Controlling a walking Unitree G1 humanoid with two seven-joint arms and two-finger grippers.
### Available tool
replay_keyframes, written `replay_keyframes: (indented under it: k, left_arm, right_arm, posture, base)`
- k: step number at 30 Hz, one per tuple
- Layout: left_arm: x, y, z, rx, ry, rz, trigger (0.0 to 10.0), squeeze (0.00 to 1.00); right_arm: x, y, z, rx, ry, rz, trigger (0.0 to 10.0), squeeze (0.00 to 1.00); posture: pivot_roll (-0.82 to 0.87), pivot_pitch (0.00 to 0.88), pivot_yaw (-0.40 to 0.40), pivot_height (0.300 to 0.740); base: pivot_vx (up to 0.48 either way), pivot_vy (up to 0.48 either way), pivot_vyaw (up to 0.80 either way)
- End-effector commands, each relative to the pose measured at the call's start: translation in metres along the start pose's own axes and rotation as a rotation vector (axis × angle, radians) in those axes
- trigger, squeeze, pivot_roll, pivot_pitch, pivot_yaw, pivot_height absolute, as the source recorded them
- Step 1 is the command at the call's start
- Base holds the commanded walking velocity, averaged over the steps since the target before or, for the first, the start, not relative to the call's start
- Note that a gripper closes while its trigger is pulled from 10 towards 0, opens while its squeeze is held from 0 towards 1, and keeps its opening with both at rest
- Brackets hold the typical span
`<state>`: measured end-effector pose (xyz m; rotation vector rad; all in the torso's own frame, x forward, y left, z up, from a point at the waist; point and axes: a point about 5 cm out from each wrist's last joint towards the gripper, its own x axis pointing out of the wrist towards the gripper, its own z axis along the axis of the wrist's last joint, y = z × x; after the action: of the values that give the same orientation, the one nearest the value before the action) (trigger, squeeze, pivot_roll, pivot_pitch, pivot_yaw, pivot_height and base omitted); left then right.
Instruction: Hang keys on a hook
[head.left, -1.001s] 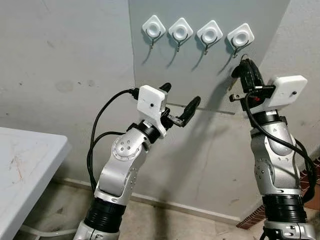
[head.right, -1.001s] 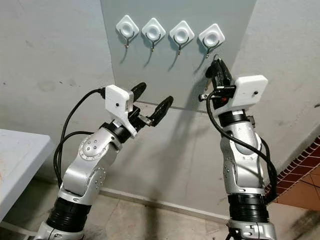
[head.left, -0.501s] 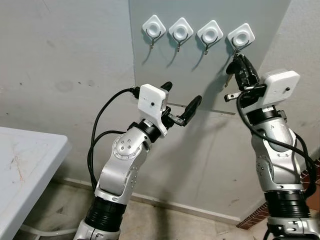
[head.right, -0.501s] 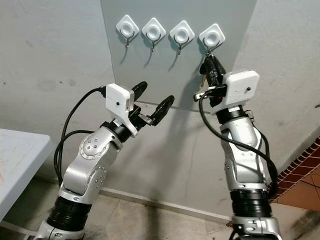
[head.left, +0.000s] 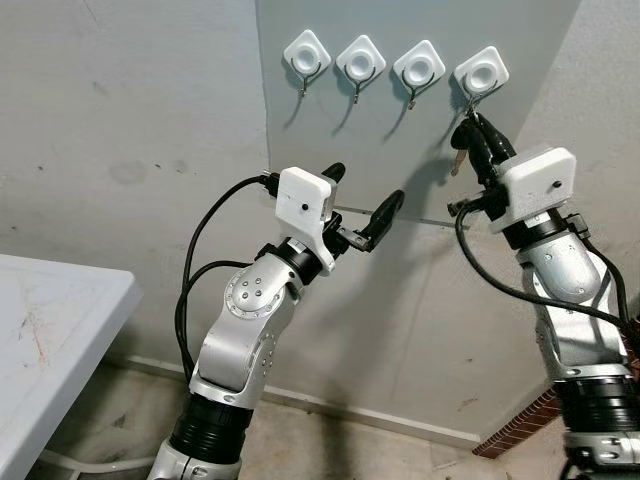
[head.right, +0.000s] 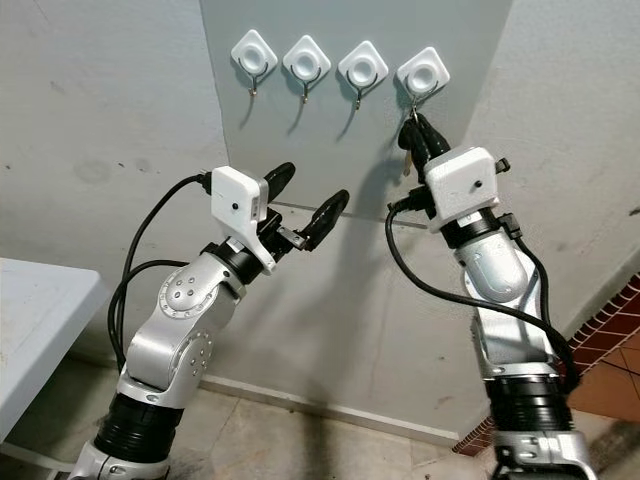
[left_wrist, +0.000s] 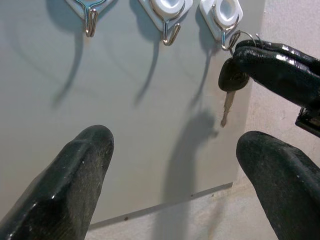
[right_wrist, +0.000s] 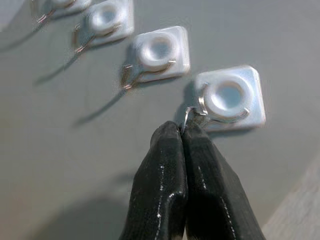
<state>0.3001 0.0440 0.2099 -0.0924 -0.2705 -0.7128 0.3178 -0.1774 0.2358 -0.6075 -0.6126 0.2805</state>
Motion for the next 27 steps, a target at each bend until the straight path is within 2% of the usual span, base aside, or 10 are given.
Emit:
replay_keyframes:
  k: [1, 5, 8, 12, 14, 15, 16, 22, 25, 27]
  left_arm:
    - [0.001, 0.000, 0.007, 0.003, -0.022, 0.002, 10.0, 0.00]
    - [0.001, 0.000, 0.007, -0.003, -0.023, 0.005, 10.0, 0.00]
    - [0.002, -0.001, 0.007, -0.009, -0.025, 0.006, 10.0, 0.00]
    - [0.001, -0.001, 0.007, -0.017, -0.025, 0.012, 10.0, 0.00]
    - [0.001, -0.001, 0.007, -0.018, -0.026, 0.013, 10.0, 0.00]
    - [0.001, -0.001, 0.007, -0.018, -0.027, 0.014, 10.0, 0.00]
    - [0.001, -0.001, 0.007, -0.018, -0.027, 0.016, 10.0, 0.00]
    - [0.000, -0.001, 0.008, -0.025, -0.027, 0.024, 10.0, 0.00]
    - [0.000, -0.001, 0.008, -0.029, -0.028, 0.025, 10.0, 0.00]
    - [0.000, -0.001, 0.007, -0.030, -0.028, 0.026, 10.0, 0.00]
  right_arm:
    - [0.003, 0.005, 0.001, -0.091, -0.006, 0.061, 10.0, 0.00]
    - [0.002, 0.007, 0.000, -0.202, -0.007, 0.120, 10.0, 0.00]
    - [0.002, 0.012, -0.002, -0.341, -0.007, 0.192, 10.0, 0.00]
    - [-0.001, 0.013, -0.006, -0.383, 0.004, 0.203, 10.0, 0.00]
    - [-0.002, 0.012, -0.010, -0.344, 0.022, 0.176, 10.0, 0.91]
    - [-0.003, 0.012, -0.011, -0.337, 0.026, 0.170, 10.0, 0.91]
    - [-0.005, 0.012, -0.016, -0.236, 0.051, 0.122, 10.0, 1.00]
    - [-0.013, 0.020, -0.025, -0.143, 0.083, 0.078, 10.0, 1.00]
    - [-0.016, 0.024, -0.027, -0.170, 0.081, 0.072, 10.0, 1.00]
    - [-0.019, 0.027, -0.030, -0.232, 0.081, 0.062, 10.0, 1.00]
  posture:
    - [-0.01, 0.000, -0.024, 0.740]
    - [-0.01, 0.000, -0.024, 0.740]
    - [-0.01, 0.000, -0.027, 0.740]
    - [-0.01, 0.000, -0.028, 0.740]
    - [0.00, 0.000, -0.031, 0.740]
    - [0.00, 0.000, -0.031, 0.740]
    - [0.00, 0.000, -0.032, 0.740]
    - [0.00, 0.000, -0.033, 0.740]
    - [0.00, 0.000, -0.034, 0.740]
    - [0.00, 0.000, -0.035, 0.740]
  base:
    - [0.000, 0.000, 0.00]
    - [0.000, 0.000, 0.00]
    - [0.000, 0.000, 0.00]
    - [0.000, 0.000, 0.00]
    - [0.000, 0.000, 0.00]
    - [0.000, 0.000, 0.00]
    - [0.000, 0.000, 0.00]
    - [0.000, 0.000, 0.00]
    - [0.000, 0.000, 0.00]
    - [0.000, 0.000, 0.00]
